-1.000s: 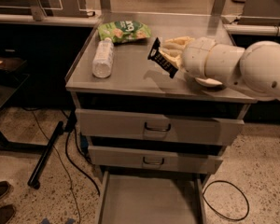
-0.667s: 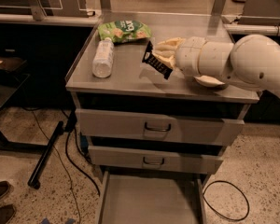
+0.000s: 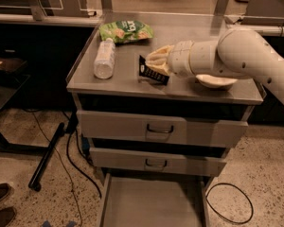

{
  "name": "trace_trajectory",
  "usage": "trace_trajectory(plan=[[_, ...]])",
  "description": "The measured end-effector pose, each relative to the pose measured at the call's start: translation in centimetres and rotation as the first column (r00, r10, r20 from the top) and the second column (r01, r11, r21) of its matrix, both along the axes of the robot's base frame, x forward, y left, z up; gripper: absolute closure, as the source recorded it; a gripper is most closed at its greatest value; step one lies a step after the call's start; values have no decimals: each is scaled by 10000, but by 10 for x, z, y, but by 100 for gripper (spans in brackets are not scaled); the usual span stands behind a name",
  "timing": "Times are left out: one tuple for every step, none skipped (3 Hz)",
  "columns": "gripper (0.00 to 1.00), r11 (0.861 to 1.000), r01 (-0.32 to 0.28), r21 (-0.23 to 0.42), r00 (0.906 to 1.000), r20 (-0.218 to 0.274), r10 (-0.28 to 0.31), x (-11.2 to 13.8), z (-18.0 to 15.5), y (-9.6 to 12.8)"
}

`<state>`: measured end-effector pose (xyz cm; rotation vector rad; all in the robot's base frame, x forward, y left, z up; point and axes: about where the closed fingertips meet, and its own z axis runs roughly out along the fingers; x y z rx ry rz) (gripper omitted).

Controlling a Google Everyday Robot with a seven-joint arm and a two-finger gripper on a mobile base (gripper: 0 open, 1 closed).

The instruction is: Pick rxbar chocolate from bottom drawer and place on counter

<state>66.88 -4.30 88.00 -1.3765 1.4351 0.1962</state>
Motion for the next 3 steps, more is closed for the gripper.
trace_trajectory(plan=[[97, 9981, -388, -487, 9987, -349, 371, 3, -16, 6], [74, 9981, -388, -487, 9987, -349, 372, 3, -16, 6], [51, 9981, -389, -487, 9987, -350, 372, 3, -16, 6]])
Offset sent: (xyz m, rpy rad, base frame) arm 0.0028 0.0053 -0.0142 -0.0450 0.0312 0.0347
